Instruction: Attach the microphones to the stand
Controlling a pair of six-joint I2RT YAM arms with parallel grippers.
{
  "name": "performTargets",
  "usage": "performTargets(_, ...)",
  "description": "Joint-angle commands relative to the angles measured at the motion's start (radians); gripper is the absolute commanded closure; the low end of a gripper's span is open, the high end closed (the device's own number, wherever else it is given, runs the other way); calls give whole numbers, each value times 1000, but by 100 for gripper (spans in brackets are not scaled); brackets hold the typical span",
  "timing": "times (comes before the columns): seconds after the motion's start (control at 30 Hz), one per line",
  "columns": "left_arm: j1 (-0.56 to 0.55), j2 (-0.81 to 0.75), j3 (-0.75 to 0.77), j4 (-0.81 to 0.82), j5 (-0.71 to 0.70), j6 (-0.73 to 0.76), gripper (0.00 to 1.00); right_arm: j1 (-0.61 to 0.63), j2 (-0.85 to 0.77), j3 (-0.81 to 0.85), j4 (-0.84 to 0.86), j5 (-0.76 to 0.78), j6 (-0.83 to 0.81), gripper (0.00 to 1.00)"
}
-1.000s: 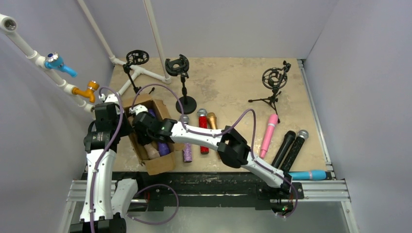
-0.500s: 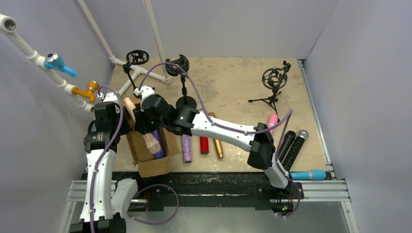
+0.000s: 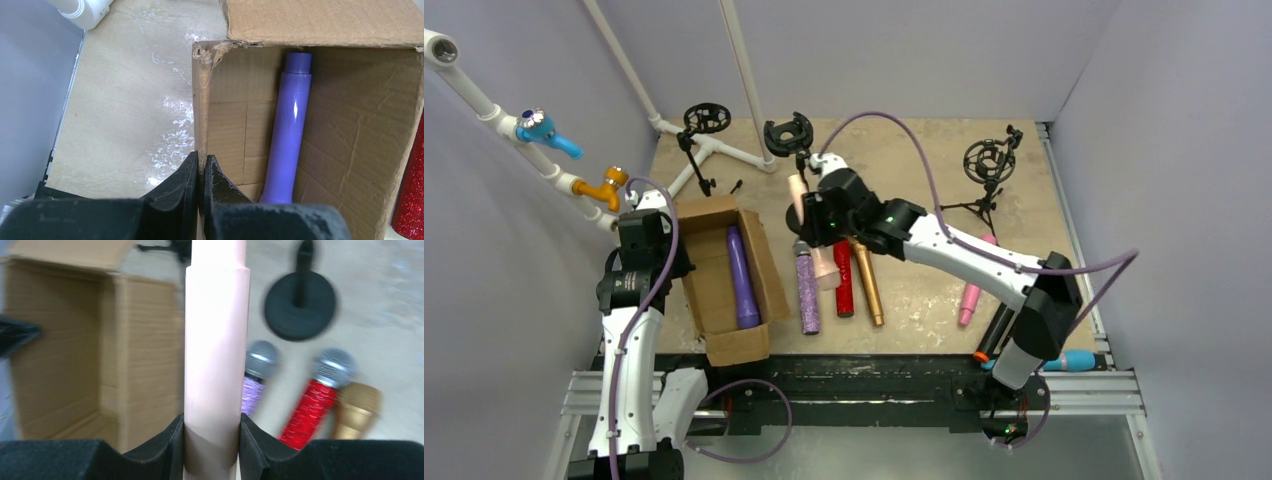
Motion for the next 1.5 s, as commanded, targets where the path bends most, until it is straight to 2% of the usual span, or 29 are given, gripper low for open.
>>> performTargets(0.0,-5,-3,43,48,2,6,100,-104,-130,-181,-5,53,-30,100)
performTargets(0.17,-4,-4,44,47,10,7,100,-224,-167,-369,-18,104,-57,100)
performTargets(0.4,-5,-3,47,46,23,0,100,-260,-89,-468,1,173,-55,100)
performTargets(0.5,-4,-6,55,41,28,-1,100,-267,-43,-480,18,172,-43,92)
performTargets(0.63,-4,-10,59,41,36,3,100,-279,-5,-476,27,179,-29,65)
performTargets(0.77,-4,-18,50,50,46,6,100,-281,-14,-442,8,182,-21,46)
performTargets(0.87,-4,-22,41,59,48,8,100,-281,-57,-394,-24,201,-21,40)
performTargets(0.97,-5,-20,37,62,52,8,100,-260,-102,-304,-65,205,-11,39)
performTargets(1.13,-4,-27,28,75,75,14,100,-90,-140,-105,-90,239,25,42)
performTargets(1.3,-5,-35,22,90,85,12,100,110,-2,156,-142,224,54,45)
performTargets(1.47,-5,-42,33,88,66,-4,100,222,208,394,-191,200,54,46)
